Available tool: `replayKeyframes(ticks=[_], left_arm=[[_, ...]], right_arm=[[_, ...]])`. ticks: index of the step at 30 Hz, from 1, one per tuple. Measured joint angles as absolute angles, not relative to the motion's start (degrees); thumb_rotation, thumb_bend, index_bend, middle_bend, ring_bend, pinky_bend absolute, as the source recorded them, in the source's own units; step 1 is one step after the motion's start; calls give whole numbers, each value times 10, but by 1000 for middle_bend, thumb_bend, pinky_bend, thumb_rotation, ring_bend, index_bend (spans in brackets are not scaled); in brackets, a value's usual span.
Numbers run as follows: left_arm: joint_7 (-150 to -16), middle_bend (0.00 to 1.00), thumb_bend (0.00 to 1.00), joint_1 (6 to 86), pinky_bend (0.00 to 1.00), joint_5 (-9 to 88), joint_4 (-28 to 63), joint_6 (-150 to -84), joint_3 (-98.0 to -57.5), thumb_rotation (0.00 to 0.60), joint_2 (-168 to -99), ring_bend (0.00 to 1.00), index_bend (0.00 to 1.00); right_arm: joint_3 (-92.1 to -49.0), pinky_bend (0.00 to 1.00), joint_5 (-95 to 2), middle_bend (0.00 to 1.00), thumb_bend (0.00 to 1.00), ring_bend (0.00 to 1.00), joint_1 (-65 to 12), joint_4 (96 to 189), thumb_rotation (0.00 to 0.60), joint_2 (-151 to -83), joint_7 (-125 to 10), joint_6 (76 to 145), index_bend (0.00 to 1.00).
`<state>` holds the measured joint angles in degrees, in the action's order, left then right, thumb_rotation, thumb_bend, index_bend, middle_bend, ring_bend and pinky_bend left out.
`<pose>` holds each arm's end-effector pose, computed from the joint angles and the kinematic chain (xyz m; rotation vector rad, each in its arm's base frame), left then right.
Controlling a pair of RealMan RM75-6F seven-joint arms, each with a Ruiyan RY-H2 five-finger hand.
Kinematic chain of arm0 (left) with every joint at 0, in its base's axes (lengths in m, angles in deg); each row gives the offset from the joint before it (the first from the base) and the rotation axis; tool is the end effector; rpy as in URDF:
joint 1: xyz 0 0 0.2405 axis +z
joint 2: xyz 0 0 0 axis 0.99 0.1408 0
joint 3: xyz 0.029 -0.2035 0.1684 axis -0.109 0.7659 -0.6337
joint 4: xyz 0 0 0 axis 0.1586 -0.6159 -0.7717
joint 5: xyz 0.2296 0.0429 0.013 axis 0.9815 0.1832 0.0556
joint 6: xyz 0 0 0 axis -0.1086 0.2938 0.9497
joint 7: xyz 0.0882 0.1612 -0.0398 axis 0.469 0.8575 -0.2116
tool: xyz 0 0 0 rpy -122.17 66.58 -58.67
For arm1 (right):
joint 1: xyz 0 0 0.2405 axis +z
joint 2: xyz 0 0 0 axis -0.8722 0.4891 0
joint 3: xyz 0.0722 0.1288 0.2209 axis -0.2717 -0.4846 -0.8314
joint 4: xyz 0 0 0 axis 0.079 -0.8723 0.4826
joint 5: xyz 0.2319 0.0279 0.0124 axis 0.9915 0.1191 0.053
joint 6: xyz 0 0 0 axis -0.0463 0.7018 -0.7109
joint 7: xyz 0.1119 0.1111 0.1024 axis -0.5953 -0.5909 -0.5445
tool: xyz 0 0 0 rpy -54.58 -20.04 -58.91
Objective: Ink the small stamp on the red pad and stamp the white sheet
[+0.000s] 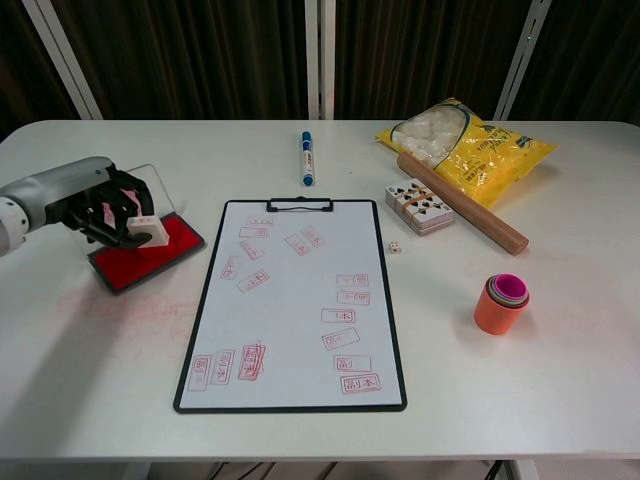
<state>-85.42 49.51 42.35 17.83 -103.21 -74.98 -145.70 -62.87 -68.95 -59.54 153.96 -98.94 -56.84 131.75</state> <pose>-0.2445 0.3779 -0.0826 -1.5650 -1.4255 -0.9336 -0.3675 -0.2053 0.1493 1.3581 -0.8806 0.7903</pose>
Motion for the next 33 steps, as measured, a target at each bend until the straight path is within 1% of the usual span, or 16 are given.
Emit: replayKeyframes(ticks=[11, 19, 24, 33], left_arm=[[-865, 711, 446, 496, 682, 417, 200, -1025, -754, 600, -1467, 545, 701], [-877, 711, 447, 498, 682, 423, 187, -1036, -747, 600, -1461, 545, 700], [-884, 711, 447, 499, 684, 423, 156, -1040, -740, 600, -1443, 549, 700], [-885, 710, 446, 504, 685, 418, 60, -1045, -734, 600, -1397, 551, 700]], right_arm=[[-627, 0, -693, 0, 241, 0, -594, 1541, 600, -994, -563, 1314, 0], [-626, 0, -698, 0, 245, 0, -593, 1541, 600, -993, -567, 1317, 0], [-624, 0, -699, 0, 245, 0, -593, 1539, 600, -993, -571, 1316, 0], [-622, 0, -705, 0, 247, 0, -592, 1534, 600, -995, -579, 1315, 0]])
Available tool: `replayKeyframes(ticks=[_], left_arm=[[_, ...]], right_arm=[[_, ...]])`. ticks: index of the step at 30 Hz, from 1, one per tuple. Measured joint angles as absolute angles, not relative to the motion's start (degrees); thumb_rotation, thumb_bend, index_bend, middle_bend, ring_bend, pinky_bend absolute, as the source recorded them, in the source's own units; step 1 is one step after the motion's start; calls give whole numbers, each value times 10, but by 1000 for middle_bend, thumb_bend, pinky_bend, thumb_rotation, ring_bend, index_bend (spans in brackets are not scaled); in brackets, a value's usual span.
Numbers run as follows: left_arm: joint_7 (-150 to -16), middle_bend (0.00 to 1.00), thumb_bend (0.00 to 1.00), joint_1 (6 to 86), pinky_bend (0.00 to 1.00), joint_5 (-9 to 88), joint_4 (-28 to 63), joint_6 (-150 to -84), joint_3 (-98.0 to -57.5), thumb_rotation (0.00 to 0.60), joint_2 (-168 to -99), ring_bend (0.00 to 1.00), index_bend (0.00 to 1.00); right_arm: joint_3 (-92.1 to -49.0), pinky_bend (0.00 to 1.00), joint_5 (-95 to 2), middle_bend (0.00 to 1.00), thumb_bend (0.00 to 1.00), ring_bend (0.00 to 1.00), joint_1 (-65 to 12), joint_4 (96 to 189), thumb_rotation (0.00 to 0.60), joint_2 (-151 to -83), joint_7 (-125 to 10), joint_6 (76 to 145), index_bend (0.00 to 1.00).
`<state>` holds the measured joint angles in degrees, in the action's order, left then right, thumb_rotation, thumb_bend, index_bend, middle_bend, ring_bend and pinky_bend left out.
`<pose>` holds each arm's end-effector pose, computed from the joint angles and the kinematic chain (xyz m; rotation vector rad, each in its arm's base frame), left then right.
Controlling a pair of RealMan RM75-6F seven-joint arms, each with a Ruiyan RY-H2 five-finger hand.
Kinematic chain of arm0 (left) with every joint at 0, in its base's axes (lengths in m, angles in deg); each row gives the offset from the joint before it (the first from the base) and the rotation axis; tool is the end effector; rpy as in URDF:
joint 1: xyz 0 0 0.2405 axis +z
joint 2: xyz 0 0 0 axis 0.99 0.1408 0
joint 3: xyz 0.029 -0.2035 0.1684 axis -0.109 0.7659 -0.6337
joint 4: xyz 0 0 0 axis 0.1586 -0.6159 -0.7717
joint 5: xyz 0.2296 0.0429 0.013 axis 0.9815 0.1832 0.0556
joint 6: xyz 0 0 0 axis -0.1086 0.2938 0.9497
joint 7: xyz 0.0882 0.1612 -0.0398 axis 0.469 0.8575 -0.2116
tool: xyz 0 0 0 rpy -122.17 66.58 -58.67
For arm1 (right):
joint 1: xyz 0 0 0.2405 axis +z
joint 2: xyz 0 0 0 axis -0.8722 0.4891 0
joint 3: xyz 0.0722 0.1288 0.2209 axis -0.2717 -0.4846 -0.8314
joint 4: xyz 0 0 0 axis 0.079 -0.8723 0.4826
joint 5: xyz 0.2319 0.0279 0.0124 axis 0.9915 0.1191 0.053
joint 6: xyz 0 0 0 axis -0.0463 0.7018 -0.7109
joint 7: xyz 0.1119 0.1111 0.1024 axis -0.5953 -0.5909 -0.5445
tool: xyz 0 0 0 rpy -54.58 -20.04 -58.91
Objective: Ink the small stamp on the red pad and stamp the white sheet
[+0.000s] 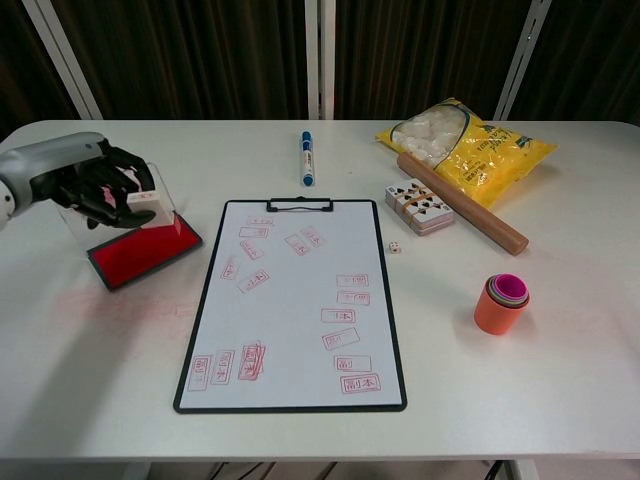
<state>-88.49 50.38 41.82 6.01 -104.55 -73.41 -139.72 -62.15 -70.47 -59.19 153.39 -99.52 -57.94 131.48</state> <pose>-0.2129 0.3687 -0.0575 -1.5223 -1.5351 -1.0656 -0.3645 -0.2047 0.1414 1.3881 -0.8950 0.8106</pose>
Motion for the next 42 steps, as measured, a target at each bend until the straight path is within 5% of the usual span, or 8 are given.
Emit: replayKeyframes(ticks=[11, 23, 42], left_arm=[[-841, 712, 445, 489, 685, 427, -17, -1054, -749, 600, -1408, 552, 700], [-783, 712, 450, 463, 685, 379, 21, -1045, -766, 600, -1491, 552, 700], [-768, 720, 453, 456, 687, 361, 51, -1039, -773, 600, -1507, 560, 711]], right_arm=[[-619, 0, -705, 0, 247, 0, -592, 1532, 600, -1003, -575, 1313, 0], [-620, 0, -711, 0, 245, 0, -596, 1525, 600, -996, -597, 1327, 0], [-621, 0, -708, 0, 251, 0, -597, 1520, 600, -997, -601, 1325, 0]])
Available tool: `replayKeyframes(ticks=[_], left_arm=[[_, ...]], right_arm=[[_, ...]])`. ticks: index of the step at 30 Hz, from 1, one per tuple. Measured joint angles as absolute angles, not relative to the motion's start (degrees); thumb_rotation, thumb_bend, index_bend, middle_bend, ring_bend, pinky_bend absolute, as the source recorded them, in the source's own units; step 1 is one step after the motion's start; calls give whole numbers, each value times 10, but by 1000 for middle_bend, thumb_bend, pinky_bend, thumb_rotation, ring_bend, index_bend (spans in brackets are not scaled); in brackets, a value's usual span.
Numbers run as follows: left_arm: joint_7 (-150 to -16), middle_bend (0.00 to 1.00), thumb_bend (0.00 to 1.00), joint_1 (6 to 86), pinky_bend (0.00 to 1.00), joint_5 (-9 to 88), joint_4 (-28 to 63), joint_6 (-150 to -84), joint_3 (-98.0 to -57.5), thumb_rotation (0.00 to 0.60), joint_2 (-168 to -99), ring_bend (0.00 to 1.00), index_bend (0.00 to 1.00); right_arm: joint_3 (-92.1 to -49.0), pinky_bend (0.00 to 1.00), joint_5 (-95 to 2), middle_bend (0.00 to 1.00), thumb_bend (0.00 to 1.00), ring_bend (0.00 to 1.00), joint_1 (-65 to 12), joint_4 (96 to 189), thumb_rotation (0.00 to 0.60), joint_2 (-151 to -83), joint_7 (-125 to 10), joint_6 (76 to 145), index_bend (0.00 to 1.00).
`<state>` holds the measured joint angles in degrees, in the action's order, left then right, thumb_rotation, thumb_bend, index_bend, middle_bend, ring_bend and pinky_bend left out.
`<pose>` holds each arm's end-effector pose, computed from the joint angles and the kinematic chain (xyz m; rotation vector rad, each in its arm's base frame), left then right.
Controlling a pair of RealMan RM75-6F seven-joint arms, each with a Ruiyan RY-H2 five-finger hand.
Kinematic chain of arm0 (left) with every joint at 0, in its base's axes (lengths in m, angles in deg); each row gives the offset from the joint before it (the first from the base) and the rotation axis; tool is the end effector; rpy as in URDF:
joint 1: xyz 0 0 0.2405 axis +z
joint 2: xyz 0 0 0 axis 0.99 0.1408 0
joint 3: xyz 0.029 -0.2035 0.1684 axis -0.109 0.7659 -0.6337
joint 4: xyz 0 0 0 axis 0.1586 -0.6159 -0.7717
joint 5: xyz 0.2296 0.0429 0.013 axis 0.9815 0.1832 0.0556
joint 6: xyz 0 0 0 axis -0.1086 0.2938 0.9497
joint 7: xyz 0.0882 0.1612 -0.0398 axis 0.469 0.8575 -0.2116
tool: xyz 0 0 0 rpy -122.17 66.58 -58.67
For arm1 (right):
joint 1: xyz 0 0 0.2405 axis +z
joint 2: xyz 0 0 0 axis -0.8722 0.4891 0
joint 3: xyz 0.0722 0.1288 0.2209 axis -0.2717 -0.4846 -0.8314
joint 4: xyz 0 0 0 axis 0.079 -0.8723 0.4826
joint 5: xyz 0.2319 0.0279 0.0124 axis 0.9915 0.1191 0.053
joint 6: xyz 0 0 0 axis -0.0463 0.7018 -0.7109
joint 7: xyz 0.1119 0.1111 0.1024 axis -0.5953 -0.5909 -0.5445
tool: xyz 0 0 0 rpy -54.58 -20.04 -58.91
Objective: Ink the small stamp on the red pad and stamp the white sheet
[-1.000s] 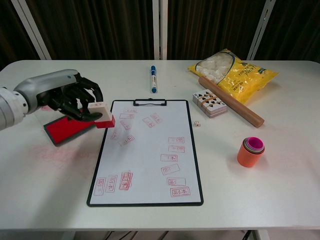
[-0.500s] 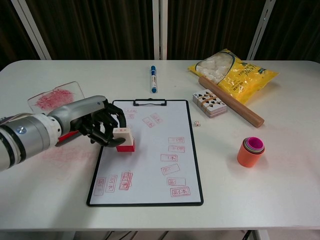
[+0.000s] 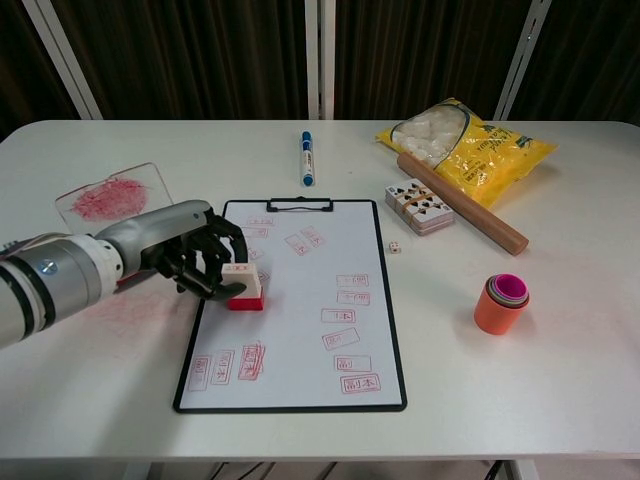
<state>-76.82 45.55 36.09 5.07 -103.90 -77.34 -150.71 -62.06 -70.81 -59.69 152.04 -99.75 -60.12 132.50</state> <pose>-0.1501 0.3261 -0.1409 -1.7338 -1.5846 -0.9795 -0.3684 -0.2014 0.1451 1.3728 -0.8994 0.8312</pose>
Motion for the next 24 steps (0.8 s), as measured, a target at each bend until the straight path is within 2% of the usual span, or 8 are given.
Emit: replayKeyframes(ticks=[24], left_arm=[[-771, 745, 477, 465, 700, 382, 81, -1044, -789, 600, -1521, 592, 747]], right_arm=[[-618, 0, -714, 0, 251, 0, -599, 1525, 600, -995, -600, 1330, 0]])
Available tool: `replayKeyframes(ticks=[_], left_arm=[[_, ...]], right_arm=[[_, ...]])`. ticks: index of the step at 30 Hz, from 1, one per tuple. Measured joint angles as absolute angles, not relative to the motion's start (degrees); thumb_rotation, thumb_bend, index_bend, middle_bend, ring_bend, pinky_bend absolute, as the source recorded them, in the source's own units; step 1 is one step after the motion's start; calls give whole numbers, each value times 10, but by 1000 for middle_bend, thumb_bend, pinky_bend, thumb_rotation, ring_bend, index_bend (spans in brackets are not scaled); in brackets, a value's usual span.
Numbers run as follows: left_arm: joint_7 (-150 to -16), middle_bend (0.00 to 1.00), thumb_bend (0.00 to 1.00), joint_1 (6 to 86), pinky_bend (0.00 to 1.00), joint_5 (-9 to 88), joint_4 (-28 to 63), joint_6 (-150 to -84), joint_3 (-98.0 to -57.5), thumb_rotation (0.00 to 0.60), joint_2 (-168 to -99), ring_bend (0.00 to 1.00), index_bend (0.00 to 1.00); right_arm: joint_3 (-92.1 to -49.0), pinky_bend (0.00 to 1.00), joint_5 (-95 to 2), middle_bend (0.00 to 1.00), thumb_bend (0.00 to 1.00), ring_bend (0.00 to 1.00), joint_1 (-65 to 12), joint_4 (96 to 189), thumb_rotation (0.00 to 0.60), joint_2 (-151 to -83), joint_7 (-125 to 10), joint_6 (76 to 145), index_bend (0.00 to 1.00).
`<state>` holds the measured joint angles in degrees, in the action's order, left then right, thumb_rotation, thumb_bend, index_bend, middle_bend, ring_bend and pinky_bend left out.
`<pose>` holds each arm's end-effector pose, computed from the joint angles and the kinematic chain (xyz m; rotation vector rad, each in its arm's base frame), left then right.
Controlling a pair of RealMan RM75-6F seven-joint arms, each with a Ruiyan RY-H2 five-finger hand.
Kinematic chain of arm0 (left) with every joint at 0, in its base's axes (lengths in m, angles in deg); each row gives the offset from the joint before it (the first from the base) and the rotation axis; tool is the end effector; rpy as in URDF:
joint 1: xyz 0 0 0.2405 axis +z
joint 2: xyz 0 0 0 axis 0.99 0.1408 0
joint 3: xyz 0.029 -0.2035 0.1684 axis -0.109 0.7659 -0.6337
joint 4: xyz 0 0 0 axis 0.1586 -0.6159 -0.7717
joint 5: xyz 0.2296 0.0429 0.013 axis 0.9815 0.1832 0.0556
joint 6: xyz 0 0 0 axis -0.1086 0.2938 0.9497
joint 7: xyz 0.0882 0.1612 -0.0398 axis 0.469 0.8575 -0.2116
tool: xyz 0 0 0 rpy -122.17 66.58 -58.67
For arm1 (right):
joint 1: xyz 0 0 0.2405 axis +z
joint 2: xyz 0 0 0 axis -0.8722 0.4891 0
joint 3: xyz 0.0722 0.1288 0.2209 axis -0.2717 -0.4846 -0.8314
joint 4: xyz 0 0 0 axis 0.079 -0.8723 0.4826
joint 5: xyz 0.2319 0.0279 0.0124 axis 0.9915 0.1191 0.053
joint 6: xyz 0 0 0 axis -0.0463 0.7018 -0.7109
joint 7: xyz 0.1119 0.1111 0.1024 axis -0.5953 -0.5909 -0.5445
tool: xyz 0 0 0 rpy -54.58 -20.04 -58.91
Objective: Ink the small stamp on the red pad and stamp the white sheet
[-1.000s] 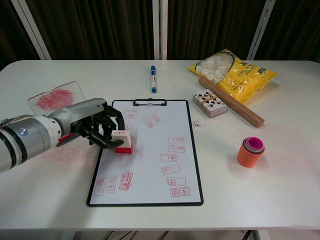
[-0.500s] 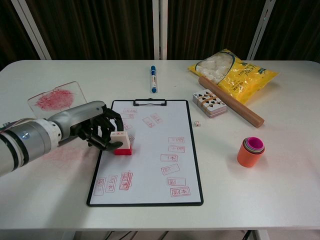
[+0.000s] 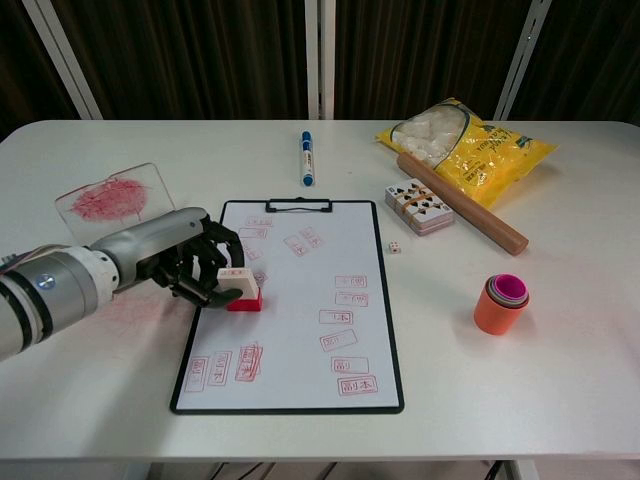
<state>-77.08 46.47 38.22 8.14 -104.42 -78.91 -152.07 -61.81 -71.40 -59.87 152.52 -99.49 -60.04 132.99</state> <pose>-0.1629 0.3217 -0.1482 -1.7513 -1.5438 -0.9524 -0.3656 -0.1993 0.1453 1.3786 -0.8965 0.8383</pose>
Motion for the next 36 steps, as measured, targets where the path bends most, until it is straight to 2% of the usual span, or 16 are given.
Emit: replayKeyframes(ticks=[21, 27, 36], left_arm=[[-789, 752, 481, 470, 703, 388, 81, -1036, -782, 600, -1515, 599, 754], [-805, 753, 482, 474, 704, 388, 27, -1039, -767, 600, -1477, 601, 754], [-838, 753, 481, 499, 707, 400, -67, -1062, -758, 600, -1382, 603, 755]], right_arm=[[-618, 0, -715, 0, 250, 0, -602, 1521, 600, -997, -610, 1334, 0], [-616, 0, -721, 0, 250, 0, -601, 1527, 600, -992, -617, 1334, 0], [-617, 0, -725, 0, 251, 0, -598, 1538, 600, -987, -610, 1336, 0]])
